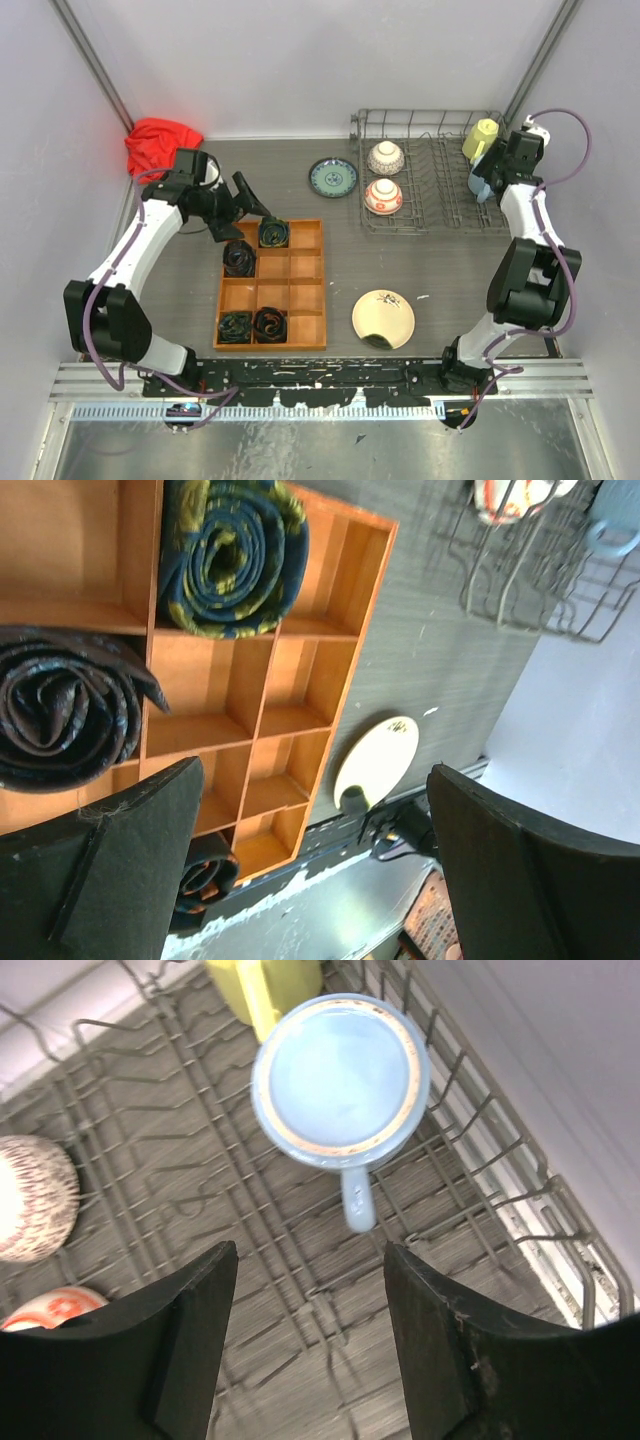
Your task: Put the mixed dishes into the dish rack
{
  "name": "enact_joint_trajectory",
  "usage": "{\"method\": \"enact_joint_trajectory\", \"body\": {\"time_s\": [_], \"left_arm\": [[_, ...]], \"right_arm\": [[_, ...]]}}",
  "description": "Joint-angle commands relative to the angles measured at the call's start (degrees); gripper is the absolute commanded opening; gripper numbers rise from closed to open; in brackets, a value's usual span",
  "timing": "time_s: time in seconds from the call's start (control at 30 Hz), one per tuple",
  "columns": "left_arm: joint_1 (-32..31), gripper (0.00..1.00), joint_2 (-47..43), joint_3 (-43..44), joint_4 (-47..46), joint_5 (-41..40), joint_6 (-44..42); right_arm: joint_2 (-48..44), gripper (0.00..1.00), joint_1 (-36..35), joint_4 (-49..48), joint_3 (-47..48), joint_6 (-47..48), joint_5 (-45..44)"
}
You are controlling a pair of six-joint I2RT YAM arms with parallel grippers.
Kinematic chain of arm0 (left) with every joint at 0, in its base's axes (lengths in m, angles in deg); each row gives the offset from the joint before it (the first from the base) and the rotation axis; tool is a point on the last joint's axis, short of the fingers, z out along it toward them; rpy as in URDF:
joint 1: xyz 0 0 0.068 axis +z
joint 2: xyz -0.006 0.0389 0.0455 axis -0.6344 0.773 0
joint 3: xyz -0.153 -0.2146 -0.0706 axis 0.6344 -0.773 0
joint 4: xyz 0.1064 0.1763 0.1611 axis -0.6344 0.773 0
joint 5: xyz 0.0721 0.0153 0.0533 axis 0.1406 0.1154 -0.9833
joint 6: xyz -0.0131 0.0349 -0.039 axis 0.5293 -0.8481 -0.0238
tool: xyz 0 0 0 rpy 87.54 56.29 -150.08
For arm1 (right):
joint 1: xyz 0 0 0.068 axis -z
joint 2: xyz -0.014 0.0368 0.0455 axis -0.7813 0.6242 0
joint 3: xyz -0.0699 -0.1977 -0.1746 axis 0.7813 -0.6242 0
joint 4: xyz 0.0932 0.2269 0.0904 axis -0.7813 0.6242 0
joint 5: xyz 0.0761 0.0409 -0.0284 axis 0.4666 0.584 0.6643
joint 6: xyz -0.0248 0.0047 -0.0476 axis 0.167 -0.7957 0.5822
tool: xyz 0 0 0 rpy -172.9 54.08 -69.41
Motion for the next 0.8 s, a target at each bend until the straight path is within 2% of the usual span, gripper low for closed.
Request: {"method": "enact_joint_trajectory", "body": {"time_s": [0.0,0.13,0.27,0.4,0.53,0.77], "left_arm": [[-2.5,0.99,-3.3,-4.2,1.9,-0.6,-4.3],[-4.8,1.0,-6.6,-7.6,0.7,-0.3,-4.4],[-5.6,1.0,-8.6,-7.0,0.2,0.7,-5.0],[-5.7,1.0,-7.6,-3.7,1.0,2.3,-5.9],[-6.4,1.0,-6.1,-2.1,0.1,3.8,-5.9],[-7.6,1.0,-2.9,1.3,0.2,5.2,-7.5]], "right_arm": [[-8.7,0.66,-3.1,0.8,-2.3,-3.2,2.0],[-15.2,0.66,-6.3,3.6,-7.1,-5.3,2.8],[-23.1,0.66,-8.1,6.8,-14.8,-9.3,6.2],[-31.0,0.66,-10.5,11.3,-21.8,-13.0,10.1],[-34.6,0.66,-14.9,16.8,-26.1,-15.3,13.6],[-41.5,0.65,-24.4,20.2,-36.4,-28.8,12.1]]}}
